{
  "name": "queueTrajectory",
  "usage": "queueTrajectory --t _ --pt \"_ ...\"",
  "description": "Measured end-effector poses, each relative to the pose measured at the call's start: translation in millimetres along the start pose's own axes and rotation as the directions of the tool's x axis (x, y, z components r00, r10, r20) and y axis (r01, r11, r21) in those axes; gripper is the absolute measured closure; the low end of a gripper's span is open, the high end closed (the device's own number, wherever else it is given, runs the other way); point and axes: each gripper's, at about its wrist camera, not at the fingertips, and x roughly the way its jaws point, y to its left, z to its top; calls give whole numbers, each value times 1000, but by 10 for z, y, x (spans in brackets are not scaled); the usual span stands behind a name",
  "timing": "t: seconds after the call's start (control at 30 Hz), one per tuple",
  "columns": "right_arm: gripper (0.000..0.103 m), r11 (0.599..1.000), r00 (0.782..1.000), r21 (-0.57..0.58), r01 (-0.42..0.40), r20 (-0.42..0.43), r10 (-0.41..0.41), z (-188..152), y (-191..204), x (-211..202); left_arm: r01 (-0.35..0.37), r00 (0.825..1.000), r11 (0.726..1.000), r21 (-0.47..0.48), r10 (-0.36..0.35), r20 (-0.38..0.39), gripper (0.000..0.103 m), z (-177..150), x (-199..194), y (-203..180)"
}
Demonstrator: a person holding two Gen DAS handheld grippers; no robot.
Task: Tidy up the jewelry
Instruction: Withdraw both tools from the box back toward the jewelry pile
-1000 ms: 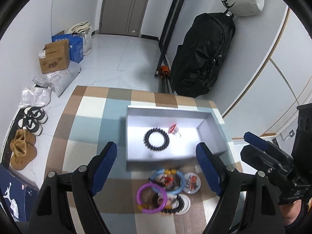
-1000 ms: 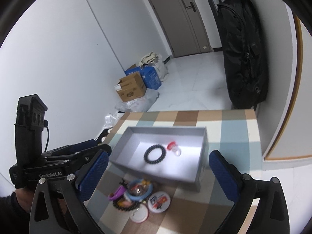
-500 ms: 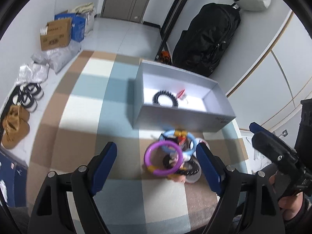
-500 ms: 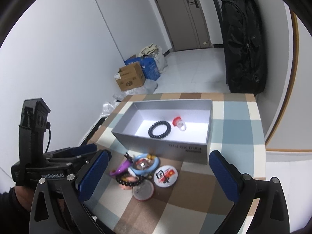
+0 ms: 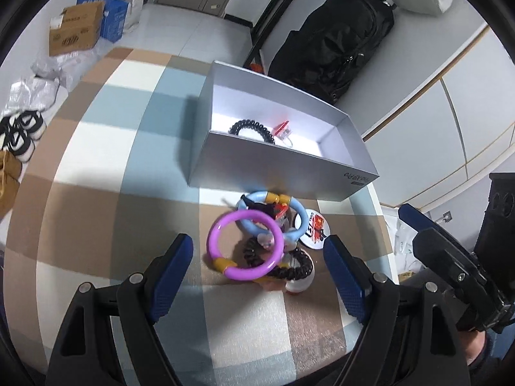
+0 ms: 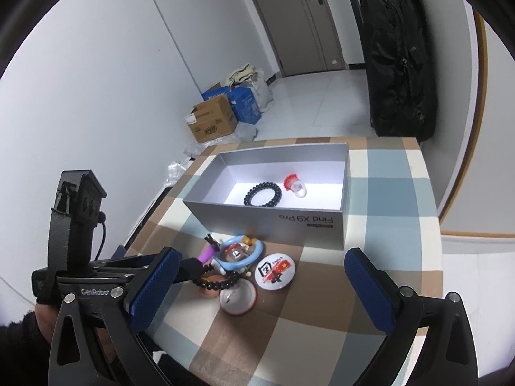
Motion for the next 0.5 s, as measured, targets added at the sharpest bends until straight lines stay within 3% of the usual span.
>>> queueTrajectory --t 0.23,0.4,0.5 --pt "0 1000 1000 1 -13 -5 13 3 10 12 68 996 992 -111 -73 -45 24 20 90 178" --pt "2 999 999 22 -35 -18 35 8 3 33 124 991 977 -172 -131 -31 24 39 91 279" --pt "2 999 999 31 -36 -17 36 8 -6 27 92 995 984 -154 -98 -32 31 52 97 249"
